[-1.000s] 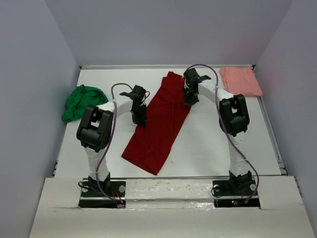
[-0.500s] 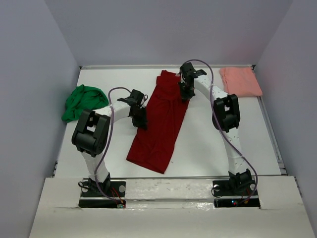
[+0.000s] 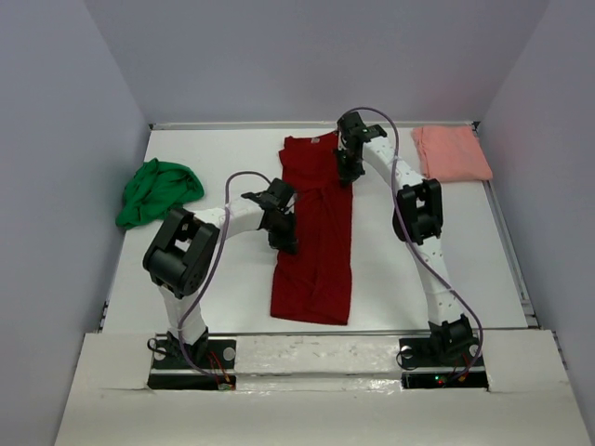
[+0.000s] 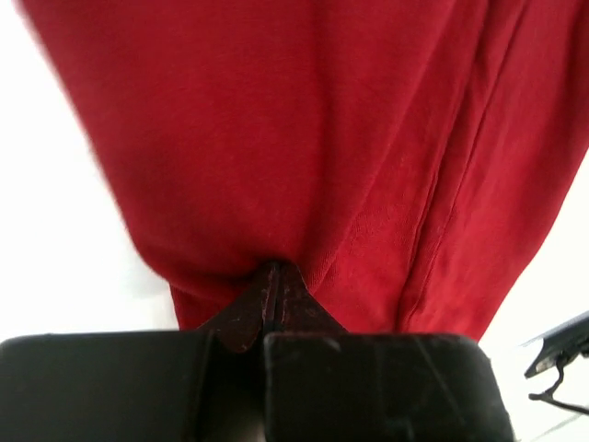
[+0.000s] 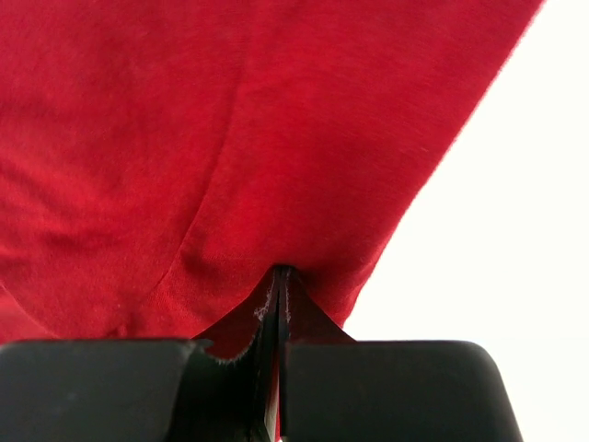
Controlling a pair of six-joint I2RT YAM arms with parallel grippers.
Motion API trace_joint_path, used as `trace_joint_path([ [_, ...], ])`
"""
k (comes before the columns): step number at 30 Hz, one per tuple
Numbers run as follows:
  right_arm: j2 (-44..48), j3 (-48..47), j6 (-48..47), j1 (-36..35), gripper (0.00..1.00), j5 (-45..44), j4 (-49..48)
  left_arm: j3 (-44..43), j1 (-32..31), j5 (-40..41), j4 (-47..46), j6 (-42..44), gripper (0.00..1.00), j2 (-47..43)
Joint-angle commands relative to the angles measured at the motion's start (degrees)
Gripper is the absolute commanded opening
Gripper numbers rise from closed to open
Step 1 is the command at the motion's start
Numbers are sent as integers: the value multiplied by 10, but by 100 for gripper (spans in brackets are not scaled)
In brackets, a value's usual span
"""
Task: Fold and stack the t-shirts
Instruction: Fold the tshirt
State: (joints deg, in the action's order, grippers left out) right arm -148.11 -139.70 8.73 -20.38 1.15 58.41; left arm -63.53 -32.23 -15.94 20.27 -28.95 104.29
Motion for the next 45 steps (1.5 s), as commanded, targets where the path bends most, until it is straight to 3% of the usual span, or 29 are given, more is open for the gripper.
trace_joint_path([
  [1,-31,-17,-25,22,0,1,7,-13,-55,-14,42,-21,0,48],
  [8,-25,-5,-28,27,0,22,-1,-53,-72,-2,53,-25,0,68],
  [17,-14,32,-39,27,0,23,-13,-63,-43,23,65,-20,0,62],
  [28,89,92,-40,27,0,-49,-48,-99,-3,58,92,2,0,33],
  [33,133,109,-39,22,22,-89,-53,-123,-3,69,108,12,0,0],
  [45,198,139,-28,22,28,-92,-61,-100,-31,61,105,-8,0,-64],
])
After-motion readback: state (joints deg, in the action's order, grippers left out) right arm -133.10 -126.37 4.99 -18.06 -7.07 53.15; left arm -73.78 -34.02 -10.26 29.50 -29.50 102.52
